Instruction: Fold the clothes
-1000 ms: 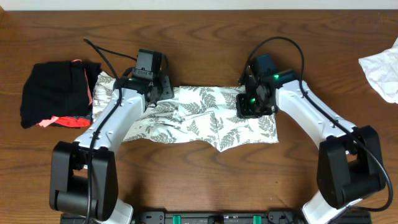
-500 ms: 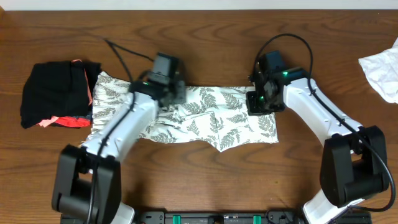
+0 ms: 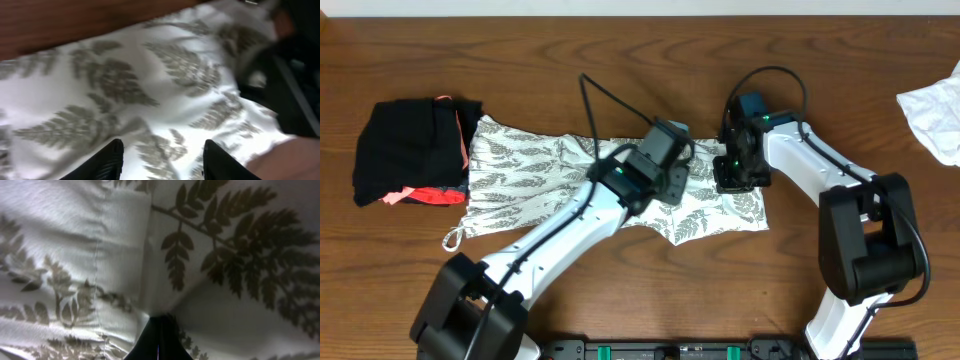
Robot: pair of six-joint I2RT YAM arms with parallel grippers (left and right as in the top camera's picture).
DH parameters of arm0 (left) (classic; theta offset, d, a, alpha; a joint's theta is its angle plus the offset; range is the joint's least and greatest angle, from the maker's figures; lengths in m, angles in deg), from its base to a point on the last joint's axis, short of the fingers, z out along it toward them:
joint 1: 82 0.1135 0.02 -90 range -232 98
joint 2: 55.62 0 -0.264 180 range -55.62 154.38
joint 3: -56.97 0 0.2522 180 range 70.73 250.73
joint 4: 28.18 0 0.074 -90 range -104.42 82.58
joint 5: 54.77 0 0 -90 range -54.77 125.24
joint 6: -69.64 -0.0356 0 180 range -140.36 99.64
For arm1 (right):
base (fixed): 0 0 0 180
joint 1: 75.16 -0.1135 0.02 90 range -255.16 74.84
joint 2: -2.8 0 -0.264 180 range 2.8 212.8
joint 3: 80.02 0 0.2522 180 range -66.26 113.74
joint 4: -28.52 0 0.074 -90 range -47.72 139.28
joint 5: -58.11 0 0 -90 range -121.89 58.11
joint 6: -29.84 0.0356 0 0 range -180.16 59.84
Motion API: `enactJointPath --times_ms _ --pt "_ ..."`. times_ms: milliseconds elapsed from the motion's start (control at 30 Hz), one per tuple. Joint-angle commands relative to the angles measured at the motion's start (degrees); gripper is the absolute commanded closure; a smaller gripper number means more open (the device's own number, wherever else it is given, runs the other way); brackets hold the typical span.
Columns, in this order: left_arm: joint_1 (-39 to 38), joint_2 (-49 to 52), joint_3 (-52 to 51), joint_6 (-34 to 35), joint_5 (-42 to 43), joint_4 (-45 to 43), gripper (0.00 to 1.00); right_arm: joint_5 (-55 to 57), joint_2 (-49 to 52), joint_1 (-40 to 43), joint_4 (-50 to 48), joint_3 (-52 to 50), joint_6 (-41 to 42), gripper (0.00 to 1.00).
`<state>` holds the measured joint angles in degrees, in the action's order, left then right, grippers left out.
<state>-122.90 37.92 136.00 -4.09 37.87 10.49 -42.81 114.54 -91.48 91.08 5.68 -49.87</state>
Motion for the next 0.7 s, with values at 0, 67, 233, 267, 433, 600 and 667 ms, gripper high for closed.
enactJointPath --times_ms 0,67,233,267,433,600,667 --pt "-1.8 1.8 -0.9 1.3 -0.3 -0.1 0.48 1.7 2.5 0.4 0.2 -0.2 2.4 0.99" --pt "-2.3 3.0 -1.0 2.9 -0.3 -0.1 0.48 3.2 2.8 0.9 0.3 -0.3 3.9 0.99" --pt "-2.9 6.6 -1.0 5.1 -0.3 -1.0 0.48 3.4 2.8 1.8 0.2 -0.5 3.8 0.99" --pt "-2.9 7.6 -1.0 5.5 -0.3 -1.7 0.48 3.4 2.8 1.8 0.3 -0.5 3.8 0.99" --pt "-2.9 10.6 -1.0 5.5 -0.3 -4.4 0.48 3.4 2.8 1.8 0.7 -0.5 4.5 0.99" --pt "-2.8 13.7 -1.0 5.4 -1.6 -4.4 0.48 3.4 2.8 2.7 1.1 -0.5 4.7 0.99" --pt "-2.8 14.6 -1.0 5.4 -6.3 -2.7 0.47 3.4 2.8 3.3 1.3 -0.5 4.7 0.99"
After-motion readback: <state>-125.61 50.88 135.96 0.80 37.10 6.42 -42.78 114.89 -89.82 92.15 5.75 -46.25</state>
